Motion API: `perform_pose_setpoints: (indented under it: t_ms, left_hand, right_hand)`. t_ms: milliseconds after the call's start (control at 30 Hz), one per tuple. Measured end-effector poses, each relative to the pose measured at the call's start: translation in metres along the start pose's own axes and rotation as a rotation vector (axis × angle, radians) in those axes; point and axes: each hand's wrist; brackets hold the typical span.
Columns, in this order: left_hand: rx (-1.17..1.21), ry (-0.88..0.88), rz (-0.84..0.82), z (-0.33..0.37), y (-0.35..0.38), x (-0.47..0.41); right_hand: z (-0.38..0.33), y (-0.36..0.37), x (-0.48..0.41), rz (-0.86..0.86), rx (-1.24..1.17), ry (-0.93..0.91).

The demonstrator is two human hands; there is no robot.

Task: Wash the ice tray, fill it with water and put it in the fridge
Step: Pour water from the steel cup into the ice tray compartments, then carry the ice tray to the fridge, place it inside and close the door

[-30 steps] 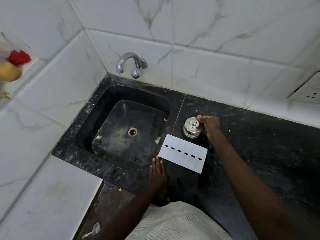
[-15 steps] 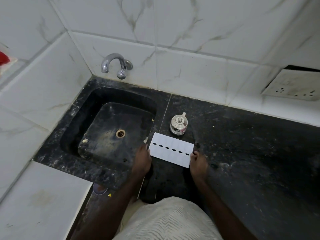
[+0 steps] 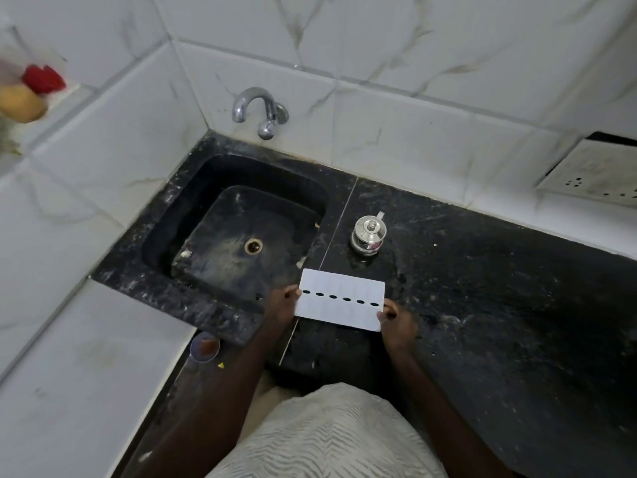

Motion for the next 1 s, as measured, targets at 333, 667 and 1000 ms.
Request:
perform_pose_setpoints:
  t_ms: [333,667,1000]
  left_hand:
    - [0.332,-0.192,0.275,-0.058,-0.043,0.069]
    - [0.354,-0.234,0.578,-0.127,-0.125,0.168]
    - [0.604,-0.367,0.969,-0.219,-0.182,0.327]
  right_hand:
    - [-0.017,0.037,0.033,-0.09,0.094,-0.147]
    - [-0.026,0.121,0.118,-0.302,0.221,-0.317]
    - [0.011,0.221,0.25,-0.519,0.374,-0.508]
Point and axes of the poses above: each hand's wrist, its own x-axis away from the middle knuckle, its own y-axis out of the palm, z = x × y, and after that the axes turned 15 degrees about y, right-handed
